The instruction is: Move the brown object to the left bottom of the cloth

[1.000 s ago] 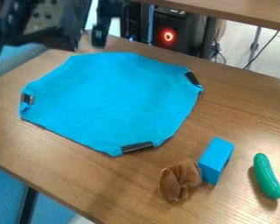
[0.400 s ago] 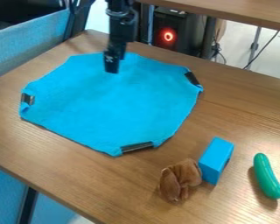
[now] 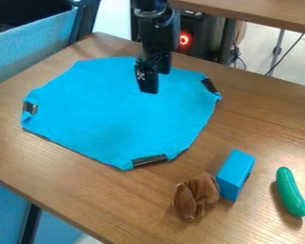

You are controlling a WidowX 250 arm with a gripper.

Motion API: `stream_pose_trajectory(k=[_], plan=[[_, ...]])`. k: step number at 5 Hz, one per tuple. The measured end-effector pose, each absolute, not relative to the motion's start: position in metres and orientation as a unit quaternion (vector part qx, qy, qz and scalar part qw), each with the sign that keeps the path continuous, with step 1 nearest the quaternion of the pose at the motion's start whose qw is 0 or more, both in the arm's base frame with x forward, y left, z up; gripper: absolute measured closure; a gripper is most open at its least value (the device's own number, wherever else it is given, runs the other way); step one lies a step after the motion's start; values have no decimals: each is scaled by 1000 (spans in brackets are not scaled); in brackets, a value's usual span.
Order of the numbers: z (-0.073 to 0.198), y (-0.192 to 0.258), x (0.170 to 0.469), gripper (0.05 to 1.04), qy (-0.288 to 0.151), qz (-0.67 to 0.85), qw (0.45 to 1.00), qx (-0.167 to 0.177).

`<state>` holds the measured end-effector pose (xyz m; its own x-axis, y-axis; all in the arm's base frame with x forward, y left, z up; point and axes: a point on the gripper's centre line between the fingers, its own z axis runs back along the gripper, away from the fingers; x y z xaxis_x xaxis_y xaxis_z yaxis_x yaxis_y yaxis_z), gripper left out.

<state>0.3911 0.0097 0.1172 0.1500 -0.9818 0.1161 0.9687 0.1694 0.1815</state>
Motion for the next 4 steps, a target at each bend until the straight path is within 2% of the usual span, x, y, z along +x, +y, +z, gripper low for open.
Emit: stream_pose_trajectory(k=[1, 2, 4], plan=[[121, -31, 353, 84, -99, -685, 722, 1], [127, -54, 323, 84, -88, -728, 680, -15], [108, -108, 278, 84, -48, -801, 595, -38]])
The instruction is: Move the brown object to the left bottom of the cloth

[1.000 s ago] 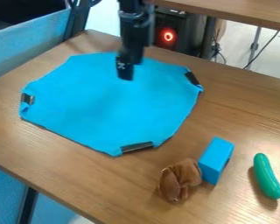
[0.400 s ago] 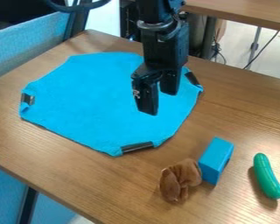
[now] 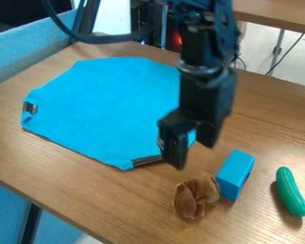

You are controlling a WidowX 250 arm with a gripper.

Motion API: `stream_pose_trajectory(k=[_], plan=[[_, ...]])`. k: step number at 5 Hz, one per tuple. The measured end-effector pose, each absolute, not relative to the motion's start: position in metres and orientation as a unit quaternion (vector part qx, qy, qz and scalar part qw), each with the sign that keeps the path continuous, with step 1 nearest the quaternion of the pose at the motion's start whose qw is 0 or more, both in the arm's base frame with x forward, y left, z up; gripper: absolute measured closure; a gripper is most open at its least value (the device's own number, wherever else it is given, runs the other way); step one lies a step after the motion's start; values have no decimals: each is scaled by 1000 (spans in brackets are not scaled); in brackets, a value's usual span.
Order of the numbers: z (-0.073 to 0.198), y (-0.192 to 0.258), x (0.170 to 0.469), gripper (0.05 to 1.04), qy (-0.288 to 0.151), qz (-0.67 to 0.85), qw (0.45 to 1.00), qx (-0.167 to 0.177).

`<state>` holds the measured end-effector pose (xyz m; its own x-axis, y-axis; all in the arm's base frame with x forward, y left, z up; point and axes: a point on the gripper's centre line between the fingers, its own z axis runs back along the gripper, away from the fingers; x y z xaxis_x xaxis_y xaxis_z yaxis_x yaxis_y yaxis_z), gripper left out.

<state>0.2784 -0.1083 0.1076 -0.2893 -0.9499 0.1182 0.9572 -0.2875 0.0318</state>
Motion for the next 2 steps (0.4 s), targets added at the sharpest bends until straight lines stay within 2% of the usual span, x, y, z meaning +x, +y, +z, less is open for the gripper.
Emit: stream_pose_trajectory(k=[1, 2], plan=[[96, -128, 262, 84, -33, -836, 546, -32], [85, -138, 257, 84, -30, -862, 506, -11]])
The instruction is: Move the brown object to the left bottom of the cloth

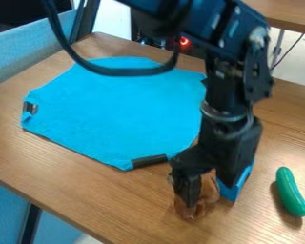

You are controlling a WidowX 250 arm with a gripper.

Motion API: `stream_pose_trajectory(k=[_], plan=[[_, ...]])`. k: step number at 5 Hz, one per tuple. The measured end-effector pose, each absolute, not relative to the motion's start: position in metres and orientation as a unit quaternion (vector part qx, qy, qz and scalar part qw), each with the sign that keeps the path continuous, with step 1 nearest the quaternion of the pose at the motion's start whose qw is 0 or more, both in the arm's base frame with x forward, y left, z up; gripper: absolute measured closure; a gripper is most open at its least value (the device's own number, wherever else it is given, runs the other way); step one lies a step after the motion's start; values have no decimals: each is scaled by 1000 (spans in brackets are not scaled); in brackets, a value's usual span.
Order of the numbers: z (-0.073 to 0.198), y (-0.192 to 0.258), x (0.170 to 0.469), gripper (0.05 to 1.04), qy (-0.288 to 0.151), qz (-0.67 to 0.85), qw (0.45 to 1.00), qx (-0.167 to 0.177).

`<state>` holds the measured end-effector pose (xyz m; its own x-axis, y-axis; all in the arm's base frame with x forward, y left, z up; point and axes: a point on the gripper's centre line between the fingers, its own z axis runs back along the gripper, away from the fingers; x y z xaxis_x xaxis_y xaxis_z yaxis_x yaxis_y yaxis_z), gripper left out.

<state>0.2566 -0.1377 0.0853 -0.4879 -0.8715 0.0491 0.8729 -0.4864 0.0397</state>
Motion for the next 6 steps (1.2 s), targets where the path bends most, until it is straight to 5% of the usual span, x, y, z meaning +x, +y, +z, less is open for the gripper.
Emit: stream_pose_trajectory(k=[2, 3, 6], plan=[[61, -132, 267, 84, -24, -875, 483, 12], [58, -119, 272, 159, -13, -873, 486, 16], [52, -101, 278, 831, 43, -881, 471, 0]])
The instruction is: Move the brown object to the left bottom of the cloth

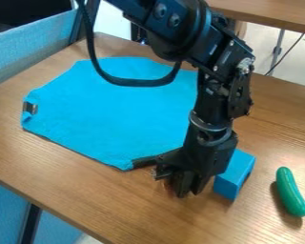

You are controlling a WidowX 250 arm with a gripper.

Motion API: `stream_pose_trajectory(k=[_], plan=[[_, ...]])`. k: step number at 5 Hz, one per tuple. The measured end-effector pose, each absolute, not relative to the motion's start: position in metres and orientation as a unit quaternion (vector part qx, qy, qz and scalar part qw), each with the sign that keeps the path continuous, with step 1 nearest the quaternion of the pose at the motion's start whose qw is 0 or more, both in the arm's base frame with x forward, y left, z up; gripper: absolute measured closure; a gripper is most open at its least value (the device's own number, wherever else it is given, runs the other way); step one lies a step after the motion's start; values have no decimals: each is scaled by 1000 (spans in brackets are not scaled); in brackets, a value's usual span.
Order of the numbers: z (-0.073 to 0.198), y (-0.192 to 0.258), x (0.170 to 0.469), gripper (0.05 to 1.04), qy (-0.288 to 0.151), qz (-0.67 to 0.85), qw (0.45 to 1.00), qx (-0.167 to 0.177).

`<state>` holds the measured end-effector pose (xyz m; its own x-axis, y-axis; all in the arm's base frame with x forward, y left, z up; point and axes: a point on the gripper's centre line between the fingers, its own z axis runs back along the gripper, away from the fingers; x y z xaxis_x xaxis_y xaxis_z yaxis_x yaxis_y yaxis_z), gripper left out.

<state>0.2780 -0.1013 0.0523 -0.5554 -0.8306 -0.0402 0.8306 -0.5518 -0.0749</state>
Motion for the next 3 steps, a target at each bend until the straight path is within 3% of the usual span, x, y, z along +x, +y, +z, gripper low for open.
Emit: stream_pose_trajectory(k=[1, 3], plan=[[57, -87, 287, 986, 31, -874, 486, -10], [95, -33, 338, 1034, -60, -836, 542, -63]])
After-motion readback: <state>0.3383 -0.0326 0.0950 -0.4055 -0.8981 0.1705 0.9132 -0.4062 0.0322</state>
